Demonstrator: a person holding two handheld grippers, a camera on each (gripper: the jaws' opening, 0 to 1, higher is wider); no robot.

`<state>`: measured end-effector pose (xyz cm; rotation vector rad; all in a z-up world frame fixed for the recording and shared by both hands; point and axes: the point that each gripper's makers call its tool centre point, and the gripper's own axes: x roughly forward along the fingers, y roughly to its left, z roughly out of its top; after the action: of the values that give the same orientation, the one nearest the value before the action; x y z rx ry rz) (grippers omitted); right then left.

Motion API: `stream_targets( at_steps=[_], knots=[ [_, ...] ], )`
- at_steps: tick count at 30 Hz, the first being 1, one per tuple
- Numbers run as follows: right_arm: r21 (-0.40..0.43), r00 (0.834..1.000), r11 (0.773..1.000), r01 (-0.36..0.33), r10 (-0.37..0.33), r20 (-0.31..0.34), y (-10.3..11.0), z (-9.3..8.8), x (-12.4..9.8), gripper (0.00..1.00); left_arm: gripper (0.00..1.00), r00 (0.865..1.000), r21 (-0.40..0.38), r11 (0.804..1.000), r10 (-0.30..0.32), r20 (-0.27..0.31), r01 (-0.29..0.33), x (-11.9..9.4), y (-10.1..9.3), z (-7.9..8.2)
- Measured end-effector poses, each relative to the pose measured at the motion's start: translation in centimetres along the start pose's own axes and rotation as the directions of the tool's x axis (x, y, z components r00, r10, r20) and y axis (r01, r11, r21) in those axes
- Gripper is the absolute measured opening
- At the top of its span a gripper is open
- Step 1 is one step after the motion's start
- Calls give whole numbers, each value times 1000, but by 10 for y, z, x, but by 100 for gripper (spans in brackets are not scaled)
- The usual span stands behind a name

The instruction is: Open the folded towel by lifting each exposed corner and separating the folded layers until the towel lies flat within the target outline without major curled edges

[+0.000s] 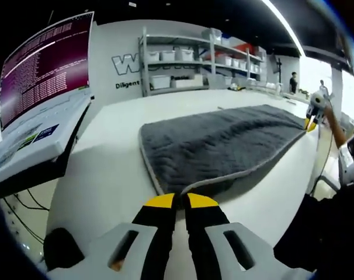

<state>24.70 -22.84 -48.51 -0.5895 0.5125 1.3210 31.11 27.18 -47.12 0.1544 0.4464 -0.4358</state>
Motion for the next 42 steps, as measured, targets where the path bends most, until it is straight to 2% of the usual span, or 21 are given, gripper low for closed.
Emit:
stream_targets(
  at_steps=[2,4,6,8,11,13,14,17,18,19,22,26,29,33,42],
  knots=[
    [7,1000,1000,-7,7,27,3,4,-3,16,10,998,-30,999,-28,54,29,-4,-4,9],
    [-6,999,1000,16,-16,42,0,8,-6,19,15,994,-43,997,-52,100,56,-7,-7,17],
    [-6,997,999,44,-44,59,-4,12,-9,26,28,988,-58,994,-79,132,88,-9,-12,23],
    [12,994,997,72,-73,78,-11,14,-10,36,41,987,-54,993,-101,129,109,-6,-21,23],
    [39,989,993,114,-117,92,-20,15,-12,47,52,985,-35,992,-114,127,120,-2,-31,24],
    [47,985,988,146,-149,86,-28,13,-14,54,60,976,7,989,-146,165,146,4,-46,31],
    [53,981,985,167,-171,88,-33,13,-16,57,65,967,-5,985,-166,196,170,6,-55,36],
    [151,962,962,227,-246,122,-51,14,-19,70,82,928,-39,964,-243,281,264,15,-81,52],
    [184,952,951,249,-276,135,-58,15,-21,76,87,915,-48,957,-258,309,286,19,-85,59],
    [210,941,940,270,-304,147,-64,15,-22,81,92,909,-30,958,-260,326,285,23,-88,63],
    [228,911,918,324,-368,186,-83,15,-27,100,99,907,-8,957,-270,324,288,33,-88,70],
    [277,887,889,365,-423,187,-99,5,-30,99,99,897,8,946,-311,314,325,47,-93,77],
    [311,875,868,387,-452,173,-108,-5,-34,99,99,898,18,943,-321,299,331,58,-94,82],
    [374,830,821,432,-524,192,-127,-10,-49,99,99,905,15,947,-310,291,320,74,-86,95],
    [415,790,769,486,-590,168,-159,-19,-75,94,99,935,69,962,-274,225,265,110,-75,121]
  ],
)
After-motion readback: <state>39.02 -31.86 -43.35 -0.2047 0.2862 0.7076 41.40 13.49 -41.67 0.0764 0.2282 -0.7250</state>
